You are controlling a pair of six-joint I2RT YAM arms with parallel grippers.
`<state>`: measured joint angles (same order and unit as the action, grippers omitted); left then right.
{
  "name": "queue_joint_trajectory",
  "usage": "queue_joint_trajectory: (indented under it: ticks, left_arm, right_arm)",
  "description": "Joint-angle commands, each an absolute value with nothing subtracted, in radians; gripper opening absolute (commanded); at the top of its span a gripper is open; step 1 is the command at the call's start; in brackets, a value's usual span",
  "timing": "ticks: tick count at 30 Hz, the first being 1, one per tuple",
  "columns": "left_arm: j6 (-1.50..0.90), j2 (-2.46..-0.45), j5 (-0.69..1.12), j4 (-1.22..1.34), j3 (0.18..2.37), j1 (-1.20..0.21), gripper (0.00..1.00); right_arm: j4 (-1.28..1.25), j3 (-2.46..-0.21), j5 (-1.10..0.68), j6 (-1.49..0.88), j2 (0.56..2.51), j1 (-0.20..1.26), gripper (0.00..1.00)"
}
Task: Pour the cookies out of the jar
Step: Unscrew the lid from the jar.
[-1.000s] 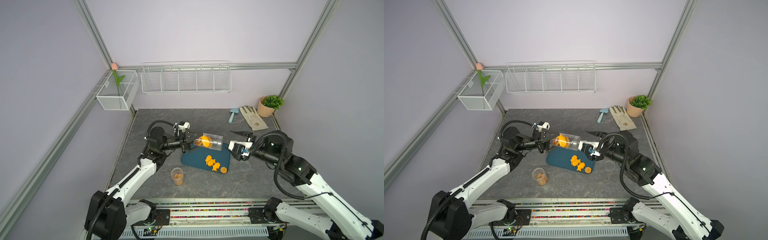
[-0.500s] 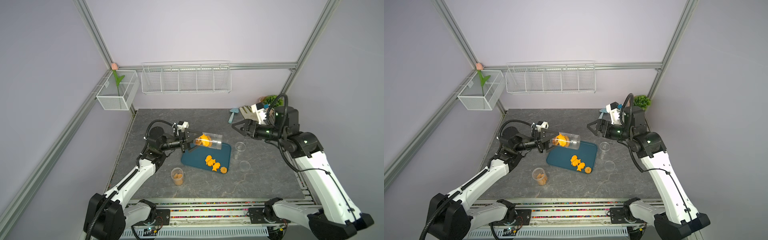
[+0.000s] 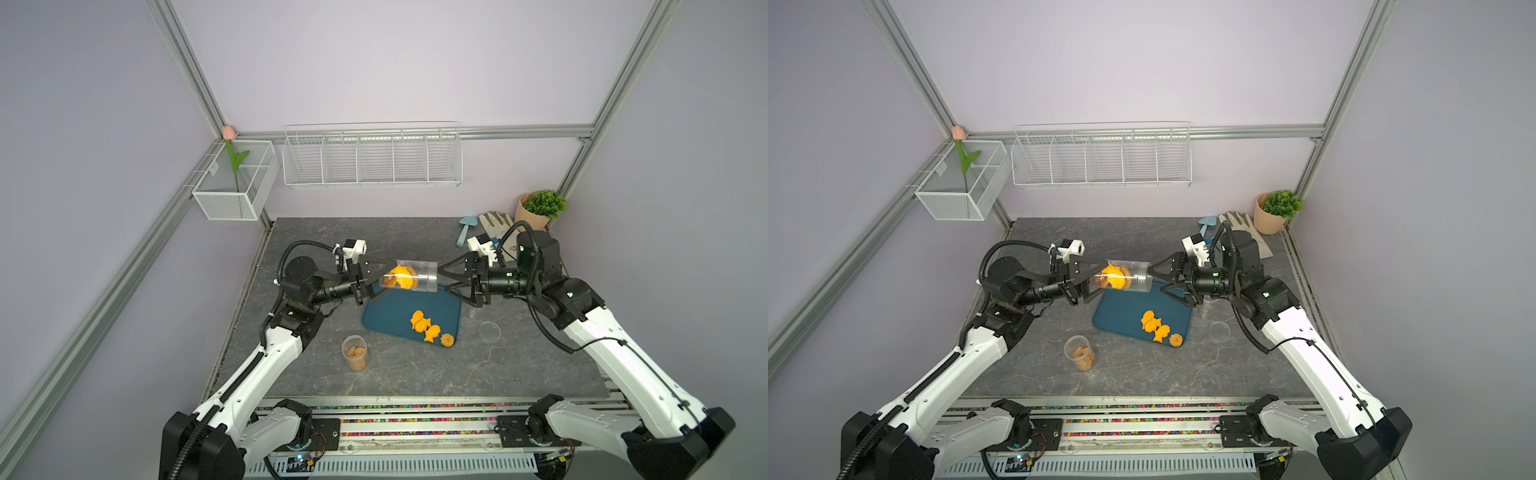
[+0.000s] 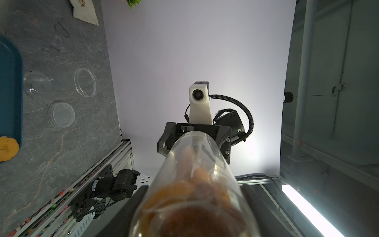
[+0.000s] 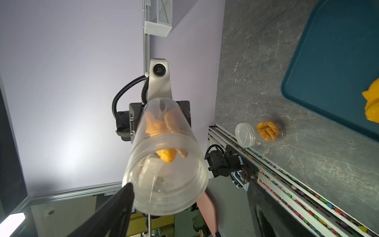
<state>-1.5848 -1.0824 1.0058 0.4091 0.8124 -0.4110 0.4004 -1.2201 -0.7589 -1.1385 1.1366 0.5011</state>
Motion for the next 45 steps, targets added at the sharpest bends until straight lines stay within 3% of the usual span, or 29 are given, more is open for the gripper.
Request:
queue_joint_trajectory:
  ticks: [1,19,28,39,45]
  left_arm:
    - [-1.575,-1.065,1.036,0.407,0.836,-0.430,0.66]
    - [-1.567,-1.061,1.026,0.406,0.832,-0.430,0.66]
    - [-1.572,-1.067,1.031,0.418,0.829,-0.431,0.66]
    - [-1.574,-1.052,1.036,0.408,0.821,-0.431,0.66]
    - [-1.574,-1.059,1.040,0.408,0.827,-0.430,0.66]
  right_arm:
    - [0.281,-1.203,-0.788,-1.218,1.138,0.539,0.88]
    - [0.260,-1.134,-0.629,-1.321,1.035,0.543,0.88]
    - [0.207,-1.176,-0.763,-1.309,1.111,0.559,0.89]
    - [0.150,-1.175,-0.782,-1.311,1.126,0.591,1.00]
    - [0.164,-1.160,-0.785,-1.300,1.105,0.590,0.95]
